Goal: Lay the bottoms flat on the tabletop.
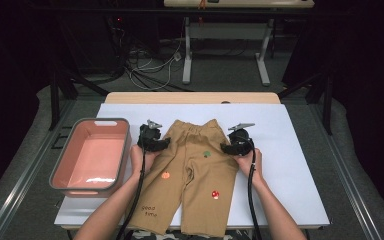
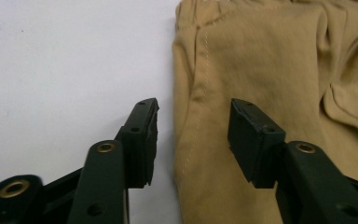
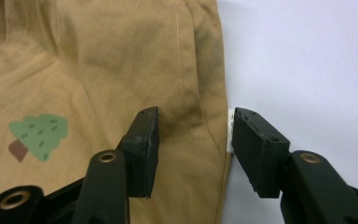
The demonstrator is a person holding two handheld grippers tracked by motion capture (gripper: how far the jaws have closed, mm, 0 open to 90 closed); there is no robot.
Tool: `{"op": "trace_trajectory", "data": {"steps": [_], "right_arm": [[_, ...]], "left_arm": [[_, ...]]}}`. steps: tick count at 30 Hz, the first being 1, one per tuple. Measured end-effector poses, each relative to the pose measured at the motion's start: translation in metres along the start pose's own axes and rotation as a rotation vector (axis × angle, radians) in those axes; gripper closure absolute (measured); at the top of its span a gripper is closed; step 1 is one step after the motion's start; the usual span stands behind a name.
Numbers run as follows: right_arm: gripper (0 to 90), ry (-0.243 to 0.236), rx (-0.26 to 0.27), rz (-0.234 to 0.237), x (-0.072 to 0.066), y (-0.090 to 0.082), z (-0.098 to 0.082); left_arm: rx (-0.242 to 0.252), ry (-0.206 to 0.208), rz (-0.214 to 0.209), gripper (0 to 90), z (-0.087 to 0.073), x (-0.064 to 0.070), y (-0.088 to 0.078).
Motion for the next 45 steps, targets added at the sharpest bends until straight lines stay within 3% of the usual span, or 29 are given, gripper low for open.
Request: {"op": "trace_trajectory", "data": {"steps": [6,8,11,12,14,16,20,22,25,27,30,36,42,45], "right_arm": [[51.0,0.003,0.025,0.001,-0.002,0.005,0.017],[51.1,0.017,0.033,0.0,-0.003,0.009,0.024],[50.8,0.021,0.036,-0.021,-0.002,0.018,0.034],[50.7,0.018,0.031,-0.036,0.0,0.021,0.036],[50.0,0.034,0.013,-0.046,0.001,0.03,0.039],[49.9,0.045,-0.001,-0.051,0.003,0.036,0.04],[52.5,0.077,-0.022,-0.041,0.006,0.044,0.043],[63.1,0.071,-0.026,-0.033,0.004,0.044,0.043],[78.4,0.078,-0.028,0.0,-0.002,0.044,0.042],[85.8,0.093,-0.03,0.008,-0.002,0.042,0.042],[87.8,0.089,-0.026,0.001,-0.001,0.04,0.042],[88.2,0.03,0.087,-0.065,0.004,0.017,0.066],[88.1,-0.027,0.218,-0.122,0.005,-0.022,0.107],[88.0,-0.034,0.243,-0.099,0.0,-0.035,0.111]], "left_arm": [[-0.035,-0.018,0.0,46.4,0.012,-0.004,0.012],[-0.053,-0.003,0.009,45.4,0.015,-0.005,0.018],[-0.073,-0.019,0.021,44.2,0.019,-0.009,0.026],[-0.08,-0.021,0.028,43.9,0.02,-0.011,0.028],[-0.089,-0.039,0.003,43.2,0.021,-0.012,0.034],[-0.089,-0.022,0.002,44.0,0.022,-0.01,0.036],[-0.079,0.002,-0.043,57.4,0.024,-0.005,0.036],[-0.076,0.011,-0.074,67.4,0.025,-0.001,0.036],[-0.076,0.034,-0.077,81.6,0.026,0.004,0.037],[-0.075,0.042,-0.069,85.0,0.027,0.006,0.037],[-0.066,0.031,-0.064,85.9,0.028,0.004,0.033],[0.076,0.01,-0.032,86.2,0.053,-0.002,0.009],[0.245,0.019,0.03,86.2,0.096,-0.005,-0.031],[0.253,0.042,0.026,86.1,0.095,0.001,-0.04]]}}
Point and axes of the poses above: each handheld gripper's, and its own axes: y roughly forward along the jaws, z roughly out of its top, x roughly to its right, the point moved 8 cm from there along y, roughly forward along the jaws, and after that the axes turned 7 degrees about y, right-handed, at the moved point
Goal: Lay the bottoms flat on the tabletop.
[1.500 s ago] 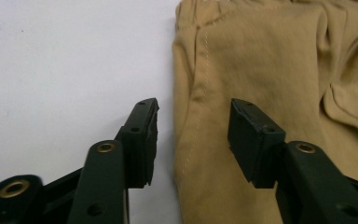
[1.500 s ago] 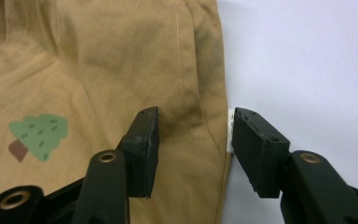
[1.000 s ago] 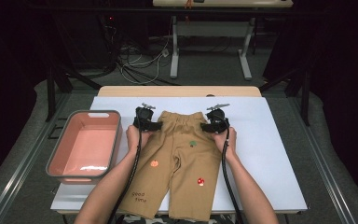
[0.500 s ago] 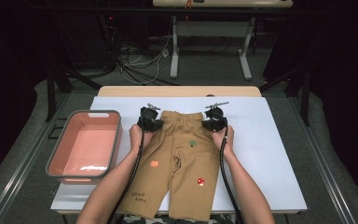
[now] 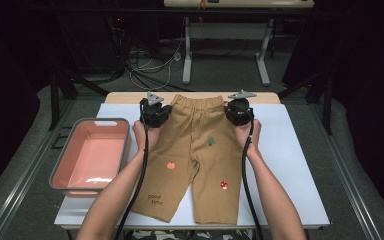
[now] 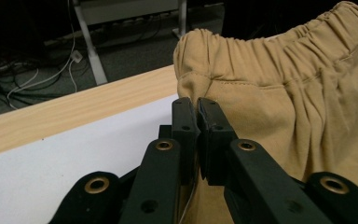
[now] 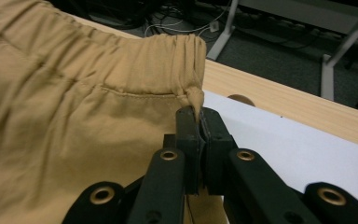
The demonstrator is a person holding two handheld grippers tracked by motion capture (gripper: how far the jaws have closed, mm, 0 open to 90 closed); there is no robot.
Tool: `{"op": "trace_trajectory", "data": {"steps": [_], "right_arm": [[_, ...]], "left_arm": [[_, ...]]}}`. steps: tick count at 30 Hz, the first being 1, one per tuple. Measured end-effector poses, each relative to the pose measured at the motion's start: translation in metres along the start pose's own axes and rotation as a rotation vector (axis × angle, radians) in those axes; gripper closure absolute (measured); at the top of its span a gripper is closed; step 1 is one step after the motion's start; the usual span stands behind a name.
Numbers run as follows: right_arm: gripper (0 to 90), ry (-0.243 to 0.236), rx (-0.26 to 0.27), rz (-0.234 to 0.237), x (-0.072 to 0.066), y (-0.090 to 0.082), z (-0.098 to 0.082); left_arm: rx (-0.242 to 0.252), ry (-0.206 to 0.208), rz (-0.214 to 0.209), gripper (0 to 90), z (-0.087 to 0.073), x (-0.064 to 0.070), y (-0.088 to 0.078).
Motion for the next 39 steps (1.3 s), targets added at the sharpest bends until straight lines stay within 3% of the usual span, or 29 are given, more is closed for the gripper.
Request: {"op": "trace_trajectory", "data": {"steps": [3,7,10,15,18,19,21,22,24,25,26,28,30,32,37,39], "right_arm": [[87.9,-0.008,-0.001,0.032,-0.006,-0.008,-0.012],[87.9,-0.027,-0.008,0.063,-0.012,-0.017,-0.036],[87.9,-0.043,-0.006,0.081,-0.016,-0.028,-0.054],[87.9,-0.075,0.005,0.085,-0.018,-0.041,-0.068],[88.0,-0.137,0.053,0.03,-0.016,-0.04,-0.049],[88.1,-0.148,0.058,0.018,-0.016,-0.039,-0.04],[88.1,-0.17,0.093,-0.024,-0.012,-0.033,-0.008],[88.1,-0.168,0.123,-0.044,-0.009,-0.03,0.017],[87.3,-0.185,0.146,-0.122,-0.003,-0.02,0.054],[85.3,-0.196,0.16,-0.152,0.0,-0.014,0.069],[79.9,-0.199,0.154,-0.185,0.002,-0.008,0.078],[61.3,-0.171,0.103,-0.217,0.005,0.003,0.081],[50.3,-0.112,0.032,-0.157,0.0,0.01,0.065],[43.4,-0.124,-0.02,-0.099,-0.008,0.011,0.041],[34.8,-0.088,-0.13,0.08,-0.024,-0.002,-0.023],[33.4,-0.087,-0.144,0.12,-0.028,-0.01,-0.042]], "left_arm": [[-0.001,0.02,-0.017,86.0,-0.013,0.011,-0.007],[0.01,0.001,-0.054,85.9,-0.033,0.023,-0.018],[0.009,0.013,-0.07,85.8,-0.044,0.032,-0.028],[0.016,0.042,-0.061,85.8,-0.047,0.038,-0.033],[0.039,0.04,-0.027,85.9,-0.026,0.03,-0.029],[0.051,0.055,-0.001,86.0,-0.009,0.023,-0.027],[0.084,0.066,0.069,86.0,0.022,0.007,-0.023],[0.089,0.053,0.084,85.9,0.037,-0.002,-0.019],[0.09,0.069,0.178,84.7,0.062,-0.021,-0.011],[0.07,0.073,0.235,80.4,0.069,-0.03,-0.006],[0.034,0.068,0.273,69.4,0.071,-0.037,0.0],[-0.036,0.025,0.277,47.7,0.059,-0.043,0.01],[-0.069,-0.011,0.237,37.3,0.038,-0.037,0.014],[-0.086,0.01,0.208,32.4,0.015,-0.027,0.014],[-0.105,-0.011,0.091,27.3,-0.033,0.001,0.0],[-0.116,0.009,0.053,25.9,-0.049,0.012,-0.008]]}}
Point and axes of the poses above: each handheld gripper's, and its own axes: y roughly forward along the jaws, z roughly out of its top, x roughly to its right, the point moved 8 cm from there along y, roughly forward along the jaws, and after that the axes turned 7 degrees about y, right-handed, at the moved point
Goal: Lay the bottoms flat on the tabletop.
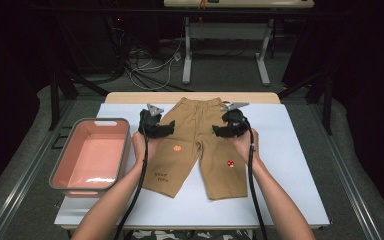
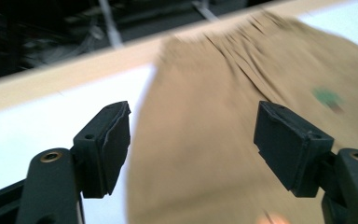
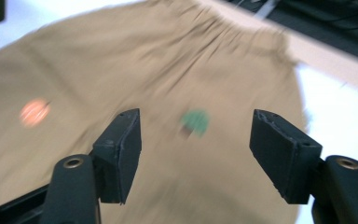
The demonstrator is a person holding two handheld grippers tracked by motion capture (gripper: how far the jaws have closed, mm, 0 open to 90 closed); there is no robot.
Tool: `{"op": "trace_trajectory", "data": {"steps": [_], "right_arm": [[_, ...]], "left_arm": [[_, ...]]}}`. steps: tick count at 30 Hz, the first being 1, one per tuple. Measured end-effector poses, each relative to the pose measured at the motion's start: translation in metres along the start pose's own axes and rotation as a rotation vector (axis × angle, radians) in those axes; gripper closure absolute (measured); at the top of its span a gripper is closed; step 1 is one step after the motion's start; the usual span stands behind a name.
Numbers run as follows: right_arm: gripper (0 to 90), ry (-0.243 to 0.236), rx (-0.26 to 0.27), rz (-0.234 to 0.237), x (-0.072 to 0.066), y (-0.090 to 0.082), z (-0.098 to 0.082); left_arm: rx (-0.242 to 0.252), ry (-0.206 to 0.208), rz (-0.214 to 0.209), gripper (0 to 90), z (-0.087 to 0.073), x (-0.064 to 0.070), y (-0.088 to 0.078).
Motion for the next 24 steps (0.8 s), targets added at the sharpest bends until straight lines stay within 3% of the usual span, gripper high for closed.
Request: {"op": "trace_trajectory", "data": {"steps": [4,7,11,17,21,24], "right_arm": [[30.0,0.009,-0.024,0.06,-0.009,-0.009,-0.033],[28.0,0.021,-0.043,0.098,-0.013,-0.014,-0.053],[27.0,0.031,-0.06,0.109,-0.012,-0.017,-0.077],[26.5,0.049,-0.089,0.113,-0.006,-0.026,-0.096],[25.1,0.051,-0.103,0.118,-0.005,-0.034,-0.106],[22.7,0.064,-0.117,0.124,-0.006,-0.038,-0.112]], "left_arm": [[-0.01,0.012,-0.066,24.1,-0.027,0.02,-0.011],[-0.034,0.056,-0.094,22.6,-0.042,0.031,-0.017],[-0.061,0.082,-0.132,20.6,-0.057,0.045,-0.024],[-0.075,0.129,-0.18,16.7,-0.072,0.057,-0.036],[-0.068,0.178,-0.179,16.1,-0.079,0.064,-0.042],[-0.07,0.185,-0.2,15.8,-0.084,0.069,-0.045]]}}
Point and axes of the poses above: each handheld gripper's, and its own axes: y roughly forward along the jaws, z roughly out of its top, x roughly to its right, the point moved 8 cm from there along y, roughly forward along the jaws, and after that the axes turned 7 degrees about y, right-handed, at the moved point
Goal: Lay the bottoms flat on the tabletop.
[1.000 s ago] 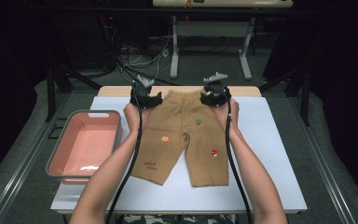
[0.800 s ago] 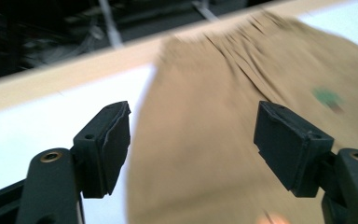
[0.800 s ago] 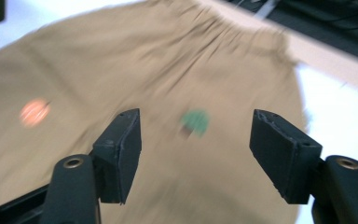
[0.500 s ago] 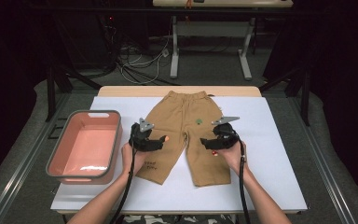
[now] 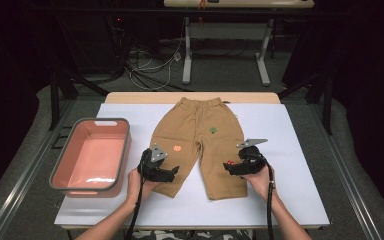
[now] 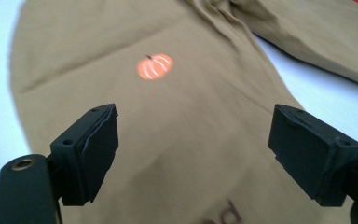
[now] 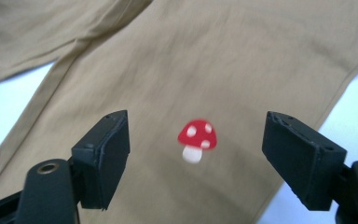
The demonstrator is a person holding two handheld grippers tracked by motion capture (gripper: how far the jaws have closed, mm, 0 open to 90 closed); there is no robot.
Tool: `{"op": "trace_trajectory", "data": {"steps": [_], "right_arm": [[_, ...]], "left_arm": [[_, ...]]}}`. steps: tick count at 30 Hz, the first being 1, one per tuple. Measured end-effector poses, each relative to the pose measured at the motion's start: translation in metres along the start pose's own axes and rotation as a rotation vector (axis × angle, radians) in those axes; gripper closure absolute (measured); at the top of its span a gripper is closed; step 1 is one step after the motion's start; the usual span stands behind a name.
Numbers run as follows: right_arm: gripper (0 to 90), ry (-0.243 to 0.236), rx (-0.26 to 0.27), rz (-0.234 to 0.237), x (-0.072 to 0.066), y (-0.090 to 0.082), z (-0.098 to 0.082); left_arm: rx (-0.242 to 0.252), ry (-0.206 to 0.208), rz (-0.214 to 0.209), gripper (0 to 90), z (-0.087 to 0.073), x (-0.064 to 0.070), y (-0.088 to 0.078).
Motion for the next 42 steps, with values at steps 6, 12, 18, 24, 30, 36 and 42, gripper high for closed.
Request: {"op": "trace_trajectory", "data": {"steps": [6,12,18,24,30,36,42], "right_arm": [[21.6,-0.013,-0.024,-0.008,0.0,-0.005,-0.013],[26.6,0.003,-0.015,-0.02,0.001,-0.013,-0.02],[37.1,0.027,-0.011,-0.035,0.005,-0.02,-0.027],[49.3,0.055,-0.029,-0.032,0.01,-0.018,-0.032],[61.1,0.05,-0.032,-0.04,0.007,-0.016,-0.032],[70.8,0.036,-0.04,-0.04,0.001,-0.014,-0.033],[83.5,0.028,-0.031,-0.033,0.0,-0.013,-0.032]], "left_arm": [[-0.015,0.028,-0.035,15.3,-0.01,0.014,-0.008],[-0.037,0.051,-0.063,15.1,-0.019,0.026,-0.013],[-0.05,0.066,-0.089,16.5,-0.024,0.037,-0.019],[-0.064,0.071,-0.125,22.1,-0.027,0.045,-0.021],[-0.053,0.091,-0.15,50.9,-0.026,0.049,-0.023],[-0.037,0.096,-0.191,70.8,-0.026,0.05,-0.023],[-0.028,0.097,-0.201,89.0,-0.026,0.053,-0.022]]}}
Point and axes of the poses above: each handheld gripper's, and its own axes: y roughly forward along the jaws, z roughly out of its top, x roughly to its right, the point moved 8 cm from there along y, roughly forward along the jaws, and after that the axes turned 7 degrees about y, right-handed, at the moved point
